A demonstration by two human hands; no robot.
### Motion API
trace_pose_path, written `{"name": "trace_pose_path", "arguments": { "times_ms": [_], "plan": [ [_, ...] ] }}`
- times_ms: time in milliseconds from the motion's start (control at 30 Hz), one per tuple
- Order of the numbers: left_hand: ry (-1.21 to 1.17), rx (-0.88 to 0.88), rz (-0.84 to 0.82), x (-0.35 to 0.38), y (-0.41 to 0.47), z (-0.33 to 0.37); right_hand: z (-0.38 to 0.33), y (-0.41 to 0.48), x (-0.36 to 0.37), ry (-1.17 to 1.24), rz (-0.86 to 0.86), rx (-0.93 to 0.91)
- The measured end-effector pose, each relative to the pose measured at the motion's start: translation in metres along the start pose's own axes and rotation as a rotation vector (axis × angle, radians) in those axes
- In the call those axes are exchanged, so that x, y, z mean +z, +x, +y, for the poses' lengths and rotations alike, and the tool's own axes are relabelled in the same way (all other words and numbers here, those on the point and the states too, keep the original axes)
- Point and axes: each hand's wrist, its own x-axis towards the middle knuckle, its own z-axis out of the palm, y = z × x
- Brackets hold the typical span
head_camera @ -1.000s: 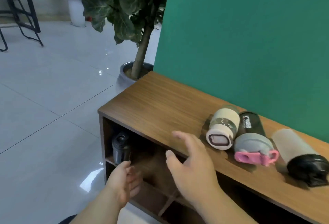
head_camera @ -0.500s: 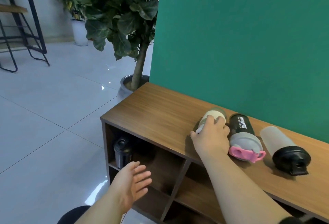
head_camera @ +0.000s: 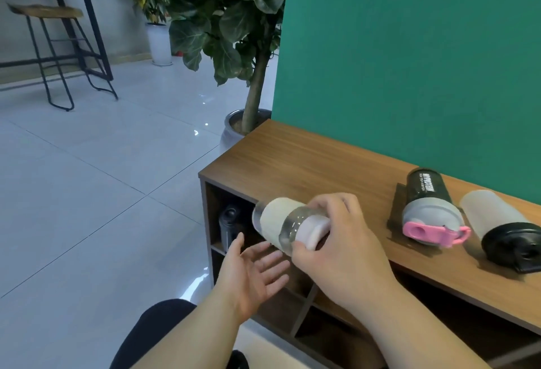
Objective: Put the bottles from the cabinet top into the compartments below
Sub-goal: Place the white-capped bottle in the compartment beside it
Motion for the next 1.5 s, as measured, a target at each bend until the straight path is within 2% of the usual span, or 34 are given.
{"name": "trace_pose_path", "arguments": {
  "times_ms": [100,233,300,467,533,733,833,1000,1500],
  "plan": [
    [-0.013,-0.012,-0.039,0.000,-0.006,-0.003,-0.003,-0.005,0.010,-0.037,-0.086,-0.003],
    [0.082,-0.104,0.083,-0.009,0.003,-0.014,0.008,-0.011,0.051,-0.075,-0.100,0.044],
    [0.084,-0.118,0.143,-0.014,0.014,-0.018,0.017,-0.015,0.077,0.012,-0.043,0.115],
    [-0.001,-0.185,0.209,-0.022,0.045,-0.036,0.032,-0.017,0.137,0.364,0.114,0.428],
    [-0.077,-0.196,0.260,-0.025,0.058,-0.041,0.039,-0.011,0.152,0.424,0.127,0.474],
    [-0.294,-0.270,0.279,-0.021,0.086,-0.046,0.070,0.014,0.176,0.359,0.096,0.473],
    [-0.363,-0.280,0.224,-0.020,0.098,-0.049,0.084,0.024,0.186,0.289,0.067,0.465],
    [-0.371,-0.238,0.127,-0.026,0.121,-0.053,0.099,0.043,0.200,0.217,0.072,0.460],
    [-0.217,-0.162,0.210,-0.026,0.137,-0.056,0.109,0.067,0.214,0.313,-0.027,0.566]
  ]
}}
